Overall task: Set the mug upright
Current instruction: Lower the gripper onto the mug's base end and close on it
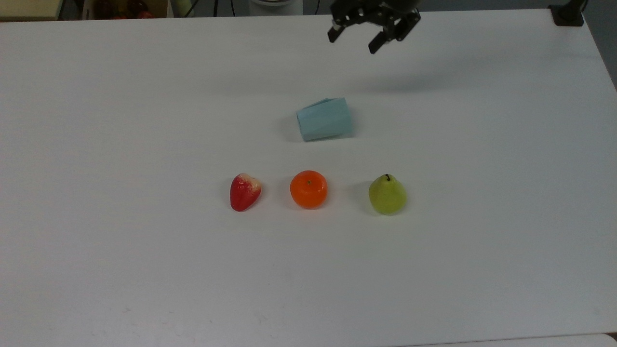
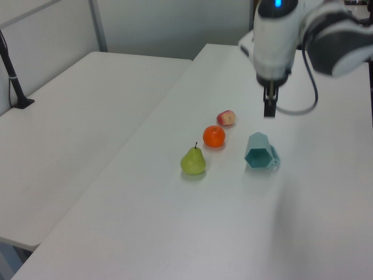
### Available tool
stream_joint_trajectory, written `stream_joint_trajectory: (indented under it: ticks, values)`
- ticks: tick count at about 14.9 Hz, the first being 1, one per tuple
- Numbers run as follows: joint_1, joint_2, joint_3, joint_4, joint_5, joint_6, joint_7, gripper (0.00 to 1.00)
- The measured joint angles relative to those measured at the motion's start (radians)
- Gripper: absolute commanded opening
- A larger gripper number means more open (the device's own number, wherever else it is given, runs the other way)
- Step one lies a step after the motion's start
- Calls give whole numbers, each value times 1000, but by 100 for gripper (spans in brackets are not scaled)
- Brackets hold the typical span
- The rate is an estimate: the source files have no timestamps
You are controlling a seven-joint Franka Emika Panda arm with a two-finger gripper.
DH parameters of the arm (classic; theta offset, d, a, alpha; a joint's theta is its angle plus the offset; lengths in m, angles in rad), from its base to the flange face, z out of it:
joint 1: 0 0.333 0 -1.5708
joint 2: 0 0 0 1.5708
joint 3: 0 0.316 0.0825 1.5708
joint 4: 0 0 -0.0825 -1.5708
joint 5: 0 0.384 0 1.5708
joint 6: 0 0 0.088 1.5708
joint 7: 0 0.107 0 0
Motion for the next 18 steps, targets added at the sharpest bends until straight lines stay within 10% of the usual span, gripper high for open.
stream_joint_trajectory:
  ticks: [8, 18]
  values:
    - [145, 270, 0, -8, -311, -22, 327, 96]
    - [102, 397, -20, -7, -398, -48, 379, 26]
